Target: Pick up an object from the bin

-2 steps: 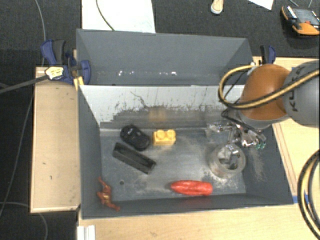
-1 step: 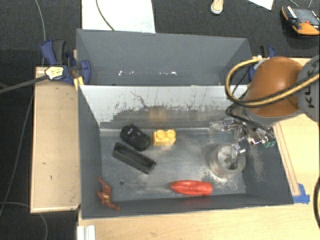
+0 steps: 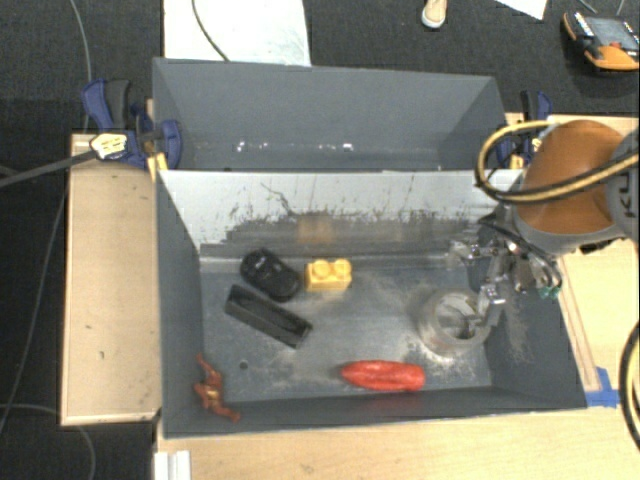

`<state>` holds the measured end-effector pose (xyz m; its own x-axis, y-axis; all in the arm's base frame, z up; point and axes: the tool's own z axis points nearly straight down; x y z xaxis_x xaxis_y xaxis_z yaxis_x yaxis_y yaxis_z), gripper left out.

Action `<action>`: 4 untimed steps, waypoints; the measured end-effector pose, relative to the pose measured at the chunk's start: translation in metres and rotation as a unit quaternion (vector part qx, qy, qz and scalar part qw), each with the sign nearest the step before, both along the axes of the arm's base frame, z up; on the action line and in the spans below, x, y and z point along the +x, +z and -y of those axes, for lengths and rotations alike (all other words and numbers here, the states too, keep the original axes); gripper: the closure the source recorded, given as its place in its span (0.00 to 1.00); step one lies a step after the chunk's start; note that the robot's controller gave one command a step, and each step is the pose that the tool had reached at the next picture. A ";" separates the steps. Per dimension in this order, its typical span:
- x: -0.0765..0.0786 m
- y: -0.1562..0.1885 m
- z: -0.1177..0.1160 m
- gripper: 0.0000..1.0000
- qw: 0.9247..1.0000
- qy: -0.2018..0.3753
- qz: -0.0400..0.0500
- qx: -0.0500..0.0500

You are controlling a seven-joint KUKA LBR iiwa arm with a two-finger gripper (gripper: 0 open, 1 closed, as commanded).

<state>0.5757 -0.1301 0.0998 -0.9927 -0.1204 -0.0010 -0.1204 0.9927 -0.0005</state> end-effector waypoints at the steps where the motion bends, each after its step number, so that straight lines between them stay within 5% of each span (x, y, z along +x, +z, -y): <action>1: 0.001 -0.030 -0.040 0.00 0.959 0.283 0.004 0.000; 2: 0.018 -0.029 -0.057 1.00 0.979 0.205 0.002 0.001; 4: 0.019 -0.015 -0.058 1.00 0.979 0.204 0.004 0.001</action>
Offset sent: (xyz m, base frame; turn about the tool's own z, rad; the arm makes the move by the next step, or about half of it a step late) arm 0.0169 0.0564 -0.0298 -0.4154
